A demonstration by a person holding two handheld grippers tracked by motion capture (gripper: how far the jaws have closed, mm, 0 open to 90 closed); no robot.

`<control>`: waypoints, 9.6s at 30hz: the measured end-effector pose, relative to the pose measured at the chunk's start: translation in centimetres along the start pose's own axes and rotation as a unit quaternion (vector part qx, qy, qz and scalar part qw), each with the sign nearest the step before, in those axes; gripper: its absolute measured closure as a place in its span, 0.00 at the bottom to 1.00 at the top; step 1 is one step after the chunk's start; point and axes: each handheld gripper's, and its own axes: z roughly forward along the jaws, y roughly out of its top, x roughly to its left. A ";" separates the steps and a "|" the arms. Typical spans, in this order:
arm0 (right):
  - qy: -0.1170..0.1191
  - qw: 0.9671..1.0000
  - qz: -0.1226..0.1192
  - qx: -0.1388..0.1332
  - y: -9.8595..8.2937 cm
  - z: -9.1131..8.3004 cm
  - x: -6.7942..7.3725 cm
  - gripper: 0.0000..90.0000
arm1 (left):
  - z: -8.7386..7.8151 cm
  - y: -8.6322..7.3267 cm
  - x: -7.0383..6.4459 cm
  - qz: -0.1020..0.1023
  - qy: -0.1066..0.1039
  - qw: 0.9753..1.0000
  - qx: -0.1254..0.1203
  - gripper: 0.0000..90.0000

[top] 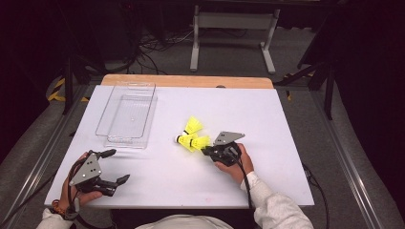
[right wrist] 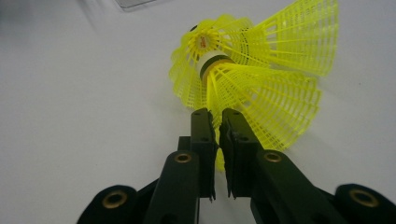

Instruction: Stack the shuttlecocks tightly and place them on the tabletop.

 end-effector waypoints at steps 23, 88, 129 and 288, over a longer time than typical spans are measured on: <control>0.000 1.000 -0.011 0.000 1.0 1.2 0.3 0.94 | 0.2 0.0 -0.1 0.003 -0.005 1.000 0.001 0.08; -0.052 0.998 -0.032 -0.029 1.6 -2.4 -0.3 0.40 | 0.0 0.0 -0.1 0.005 -0.004 1.000 -0.002 0.08; -0.134 0.988 -0.043 -0.058 1.9 -4.4 -1.0 0.19 | 0.2 0.1 -0.3 0.015 -0.004 1.000 0.009 0.08; -0.054 0.984 0.046 -0.163 5.2 -5.8 -3.6 1.00 | 0.2 0.0 -0.3 0.016 -0.005 1.000 0.011 0.08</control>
